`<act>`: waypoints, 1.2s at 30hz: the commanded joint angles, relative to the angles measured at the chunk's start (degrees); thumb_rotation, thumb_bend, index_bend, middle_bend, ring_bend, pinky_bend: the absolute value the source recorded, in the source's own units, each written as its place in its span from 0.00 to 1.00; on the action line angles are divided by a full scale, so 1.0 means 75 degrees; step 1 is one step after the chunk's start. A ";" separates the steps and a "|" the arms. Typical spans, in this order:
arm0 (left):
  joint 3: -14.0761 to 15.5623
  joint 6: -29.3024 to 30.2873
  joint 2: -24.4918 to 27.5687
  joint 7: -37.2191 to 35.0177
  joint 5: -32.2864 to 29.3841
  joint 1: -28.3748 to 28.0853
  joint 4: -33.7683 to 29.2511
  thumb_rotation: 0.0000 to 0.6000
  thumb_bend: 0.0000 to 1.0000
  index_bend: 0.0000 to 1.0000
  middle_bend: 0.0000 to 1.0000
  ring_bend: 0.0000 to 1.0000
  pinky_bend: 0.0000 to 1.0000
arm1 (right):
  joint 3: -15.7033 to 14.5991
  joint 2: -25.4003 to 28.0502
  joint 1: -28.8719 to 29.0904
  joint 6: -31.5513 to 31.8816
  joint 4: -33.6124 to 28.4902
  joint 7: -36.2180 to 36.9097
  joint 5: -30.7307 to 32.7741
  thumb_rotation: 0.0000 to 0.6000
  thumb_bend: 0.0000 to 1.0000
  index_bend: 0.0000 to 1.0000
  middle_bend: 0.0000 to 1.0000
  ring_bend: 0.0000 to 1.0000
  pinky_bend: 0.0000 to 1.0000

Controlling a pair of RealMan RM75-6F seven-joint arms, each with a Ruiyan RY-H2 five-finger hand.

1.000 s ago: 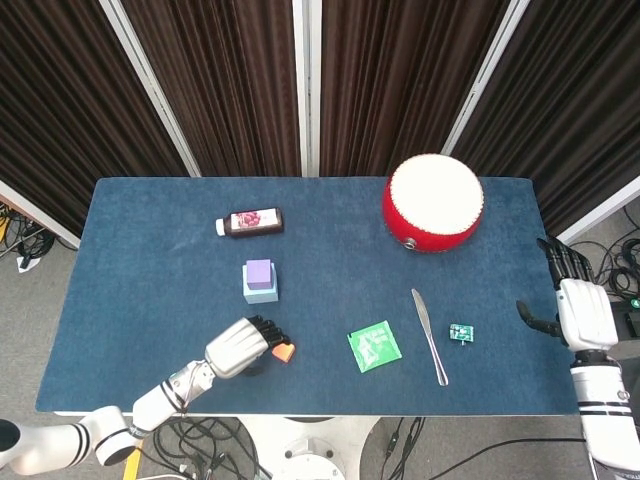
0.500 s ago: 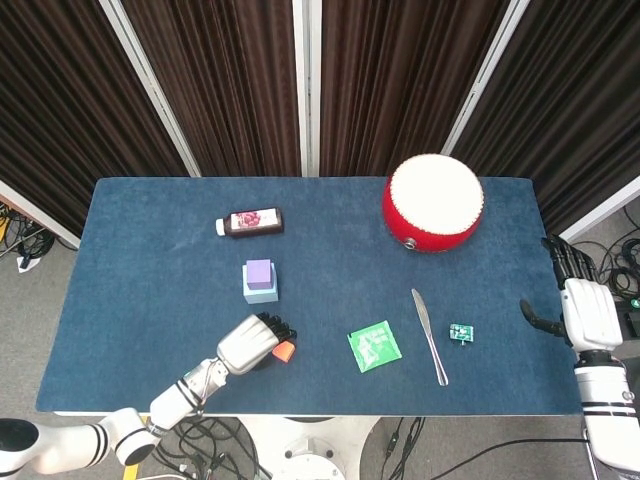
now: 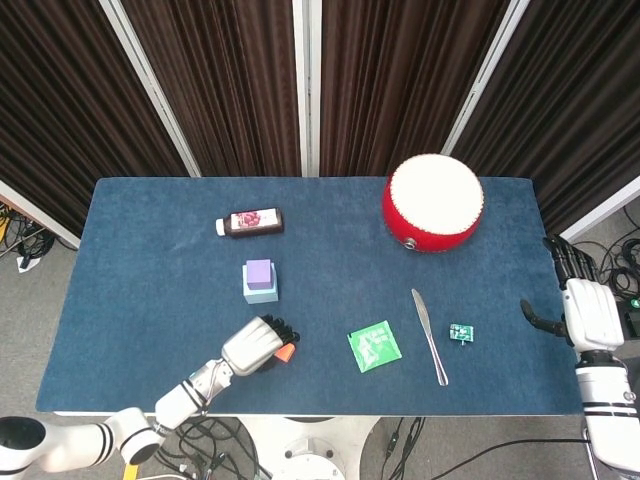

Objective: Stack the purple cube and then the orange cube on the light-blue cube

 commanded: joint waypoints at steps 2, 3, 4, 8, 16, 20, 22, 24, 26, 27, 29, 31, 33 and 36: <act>0.0001 -0.0063 -0.0101 -0.0099 -0.0028 -0.0056 0.0151 1.00 0.24 0.40 0.52 0.40 0.48 | 0.0011 0.0009 0.0007 -0.0017 -0.0002 0.0009 0.0017 1.00 0.22 0.00 0.01 0.00 0.00; 0.0004 -0.0080 -0.0127 -0.0125 -0.0029 -0.0074 0.0191 1.00 0.24 0.40 0.52 0.40 0.48 | 0.0014 0.0011 0.0012 -0.0026 -0.0004 0.0009 0.0027 1.00 0.22 0.00 0.01 0.00 0.00; 0.0006 -0.0095 -0.0141 -0.0143 -0.0028 -0.0090 0.0217 1.00 0.24 0.40 0.53 0.40 0.48 | 0.0014 0.0011 0.0014 -0.0030 -0.0004 0.0009 0.0031 1.00 0.22 0.00 0.01 0.00 0.00; 0.0032 -0.0149 -0.0166 -0.0206 -0.0037 -0.0135 0.0279 1.00 0.25 0.40 0.53 0.40 0.48 | 0.0018 0.0008 0.0020 -0.0041 0.0002 0.0008 0.0044 1.00 0.22 0.00 0.01 0.00 0.00; 0.0065 -0.0196 -0.0161 -0.0277 -0.0079 -0.0178 0.0305 1.00 0.28 0.41 0.55 0.40 0.48 | 0.0029 0.0002 0.0029 -0.0042 -0.0010 -0.0015 0.0068 1.00 0.22 0.00 0.01 0.00 0.00; 0.0069 -0.0194 -0.0185 -0.0312 -0.0129 -0.0165 0.0307 1.00 0.29 0.42 0.57 0.40 0.48 | 0.0028 0.0004 0.0023 -0.0039 -0.0001 -0.0004 0.0077 1.00 0.22 0.00 0.01 0.00 0.00; 0.0072 -0.0180 -0.0182 -0.0331 -0.0165 -0.0142 0.0297 1.00 0.29 0.42 0.58 0.41 0.49 | 0.0036 0.0005 0.0024 -0.0035 0.0001 0.0007 0.0077 1.00 0.22 0.00 0.01 0.00 0.00; 0.0074 -0.0144 -0.0142 -0.0328 -0.0192 -0.0114 0.0261 1.00 0.29 0.43 0.59 0.41 0.49 | 0.0044 0.0007 0.0025 -0.0034 -0.0002 0.0011 0.0088 1.00 0.22 0.00 0.01 0.00 0.00; 0.0082 -0.0068 -0.0050 -0.0295 -0.0203 -0.0068 0.0176 1.00 0.30 0.43 0.59 0.41 0.49 | 0.0039 0.0012 0.0019 -0.0031 0.0004 0.0022 0.0081 1.00 0.22 0.00 0.01 0.00 0.00; 0.0093 -0.0001 0.0051 -0.0275 -0.0219 -0.0019 0.0083 1.00 0.30 0.43 0.59 0.41 0.49 | 0.0036 0.0013 0.0018 -0.0034 0.0006 0.0028 0.0074 1.00 0.22 0.00 0.01 0.00 0.00; 0.0098 0.0090 0.0273 -0.0237 -0.0289 0.0072 -0.0125 1.00 0.30 0.43 0.59 0.41 0.49 | 0.0035 0.0015 0.0021 -0.0042 0.0004 0.0033 0.0069 1.00 0.22 0.00 0.01 0.00 0.00; 0.0074 0.0200 0.0627 -0.0141 -0.0428 0.0199 -0.0459 1.00 0.30 0.43 0.59 0.41 0.49 | 0.0033 0.0012 0.0032 -0.0059 -0.0003 0.0020 0.0070 1.00 0.22 0.00 0.01 0.00 0.00; 0.0031 0.0357 0.1062 0.0010 -0.0585 0.0349 -0.0849 1.00 0.30 0.43 0.59 0.41 0.49 | 0.0019 0.0006 0.0039 -0.0071 -0.0011 0.0001 0.0050 1.00 0.22 0.00 0.01 0.00 0.00; -0.0081 0.0576 0.1717 0.0324 -0.0814 0.0533 -0.1333 1.00 0.30 0.43 0.59 0.42 0.49 | -0.0005 -0.0014 0.0046 -0.0079 -0.0016 -0.0043 0.0020 1.00 0.22 0.00 0.01 0.00 0.00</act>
